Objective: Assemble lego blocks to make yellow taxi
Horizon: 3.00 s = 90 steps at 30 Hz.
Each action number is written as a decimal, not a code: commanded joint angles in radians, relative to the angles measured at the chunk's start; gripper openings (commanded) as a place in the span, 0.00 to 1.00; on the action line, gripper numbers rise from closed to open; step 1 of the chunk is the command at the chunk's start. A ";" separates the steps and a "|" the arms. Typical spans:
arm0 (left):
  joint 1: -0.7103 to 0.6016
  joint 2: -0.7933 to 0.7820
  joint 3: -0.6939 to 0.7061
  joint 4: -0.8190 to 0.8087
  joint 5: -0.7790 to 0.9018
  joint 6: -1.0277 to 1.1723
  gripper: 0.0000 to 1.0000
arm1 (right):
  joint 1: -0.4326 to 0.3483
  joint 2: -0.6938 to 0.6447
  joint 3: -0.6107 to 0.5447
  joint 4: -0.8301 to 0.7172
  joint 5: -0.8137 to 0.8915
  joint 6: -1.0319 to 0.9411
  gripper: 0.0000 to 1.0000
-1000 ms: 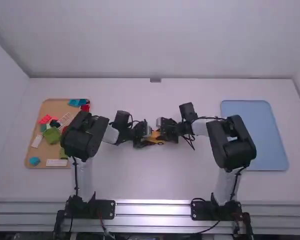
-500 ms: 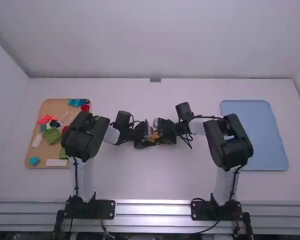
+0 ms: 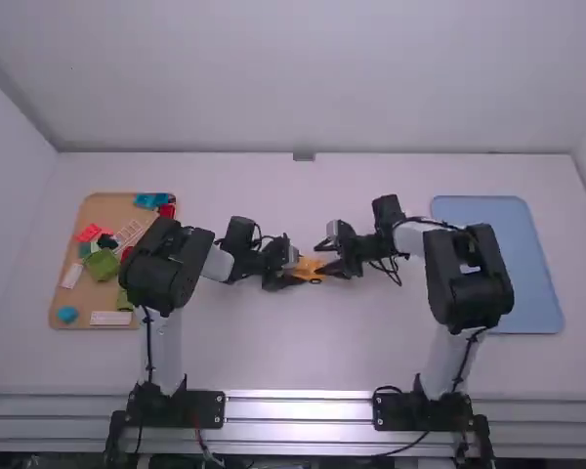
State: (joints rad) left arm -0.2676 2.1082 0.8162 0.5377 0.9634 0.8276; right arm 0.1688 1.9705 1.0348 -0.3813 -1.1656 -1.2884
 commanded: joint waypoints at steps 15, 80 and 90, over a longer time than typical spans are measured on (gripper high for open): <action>0.020 -0.278 -0.005 -0.326 -0.180 -0.019 0.99 | 0.017 -0.078 -0.310 0.624 0.209 0.394 0.99; 0.228 -1.093 -0.006 -0.801 -0.616 -0.315 0.99 | -0.801 -0.219 -0.111 0.467 0.663 0.893 0.47; 0.229 -1.093 -0.006 -0.787 -0.614 -0.315 0.99 | -0.837 -0.071 -0.182 0.626 0.668 0.974 0.84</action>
State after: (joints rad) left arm -0.0376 1.0126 0.8131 -0.2497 0.3428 0.5182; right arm -0.6712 1.8927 0.8459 0.2447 -0.4702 -0.3431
